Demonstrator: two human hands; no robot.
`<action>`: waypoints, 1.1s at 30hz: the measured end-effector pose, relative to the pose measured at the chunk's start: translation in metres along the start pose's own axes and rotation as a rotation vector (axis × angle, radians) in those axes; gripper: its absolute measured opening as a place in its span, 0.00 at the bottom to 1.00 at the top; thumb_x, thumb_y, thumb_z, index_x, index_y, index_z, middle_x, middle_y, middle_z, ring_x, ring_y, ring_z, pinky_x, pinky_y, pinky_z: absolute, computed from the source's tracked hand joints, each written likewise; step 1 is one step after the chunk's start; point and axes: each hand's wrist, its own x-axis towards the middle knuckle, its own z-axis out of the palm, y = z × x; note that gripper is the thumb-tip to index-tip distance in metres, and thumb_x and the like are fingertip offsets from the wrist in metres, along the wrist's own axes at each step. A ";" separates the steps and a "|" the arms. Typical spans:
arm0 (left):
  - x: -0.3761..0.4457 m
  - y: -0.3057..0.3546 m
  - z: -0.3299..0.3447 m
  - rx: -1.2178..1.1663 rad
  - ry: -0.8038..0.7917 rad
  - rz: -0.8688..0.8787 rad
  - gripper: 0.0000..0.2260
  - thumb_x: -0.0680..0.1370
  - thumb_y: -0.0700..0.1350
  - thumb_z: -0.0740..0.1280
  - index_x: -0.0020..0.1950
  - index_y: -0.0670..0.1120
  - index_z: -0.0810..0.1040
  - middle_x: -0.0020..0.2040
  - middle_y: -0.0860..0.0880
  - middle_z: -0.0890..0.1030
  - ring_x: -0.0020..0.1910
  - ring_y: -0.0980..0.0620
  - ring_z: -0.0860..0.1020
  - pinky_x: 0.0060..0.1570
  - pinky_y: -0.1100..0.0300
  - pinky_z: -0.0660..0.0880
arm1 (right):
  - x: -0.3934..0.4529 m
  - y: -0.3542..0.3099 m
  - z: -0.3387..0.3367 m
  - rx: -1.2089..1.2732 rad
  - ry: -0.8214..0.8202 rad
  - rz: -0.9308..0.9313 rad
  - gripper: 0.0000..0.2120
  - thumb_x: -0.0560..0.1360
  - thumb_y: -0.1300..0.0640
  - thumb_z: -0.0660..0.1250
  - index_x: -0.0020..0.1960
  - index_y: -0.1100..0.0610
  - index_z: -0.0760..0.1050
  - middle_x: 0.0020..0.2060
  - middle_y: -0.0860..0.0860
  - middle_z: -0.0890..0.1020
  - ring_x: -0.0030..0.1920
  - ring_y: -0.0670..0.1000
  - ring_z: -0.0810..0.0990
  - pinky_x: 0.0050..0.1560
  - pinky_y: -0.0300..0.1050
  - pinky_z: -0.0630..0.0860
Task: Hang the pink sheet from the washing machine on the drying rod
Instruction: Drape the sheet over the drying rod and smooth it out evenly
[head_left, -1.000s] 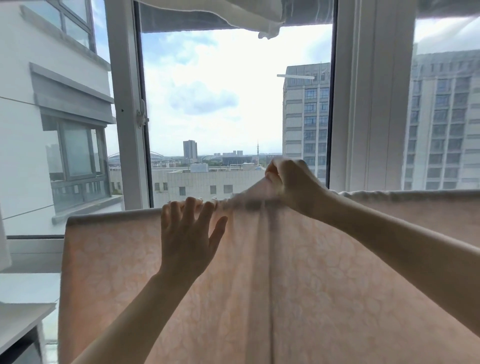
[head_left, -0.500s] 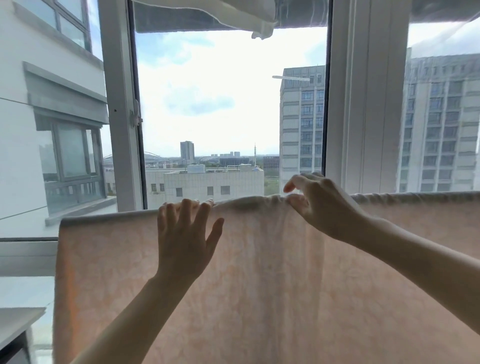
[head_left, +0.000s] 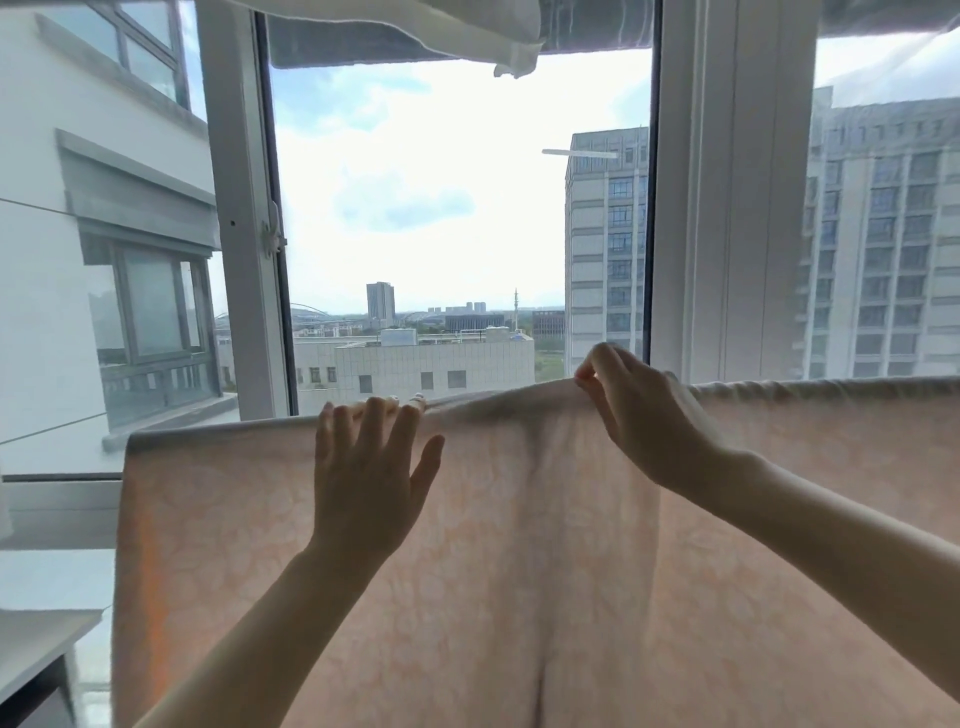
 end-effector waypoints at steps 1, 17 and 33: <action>0.000 0.002 0.000 0.001 -0.009 0.006 0.20 0.80 0.57 0.55 0.62 0.44 0.74 0.56 0.42 0.77 0.55 0.40 0.74 0.62 0.36 0.70 | -0.006 0.002 0.001 -0.017 -0.024 -0.025 0.04 0.80 0.61 0.63 0.46 0.58 0.69 0.36 0.50 0.76 0.27 0.47 0.74 0.28 0.43 0.77; 0.023 0.100 0.002 -0.007 -0.022 0.073 0.21 0.80 0.61 0.54 0.66 0.50 0.72 0.59 0.44 0.75 0.54 0.39 0.74 0.57 0.40 0.71 | -0.017 0.011 -0.006 0.053 -0.093 0.054 0.05 0.81 0.56 0.60 0.46 0.55 0.69 0.33 0.46 0.75 0.29 0.43 0.74 0.32 0.39 0.75; 0.023 0.092 0.000 0.038 -0.049 0.084 0.26 0.78 0.65 0.55 0.67 0.50 0.72 0.60 0.42 0.74 0.54 0.36 0.74 0.56 0.39 0.72 | 0.042 0.041 -0.027 0.363 -0.474 0.569 0.16 0.78 0.56 0.67 0.32 0.59 0.76 0.24 0.48 0.69 0.25 0.45 0.66 0.25 0.33 0.63</action>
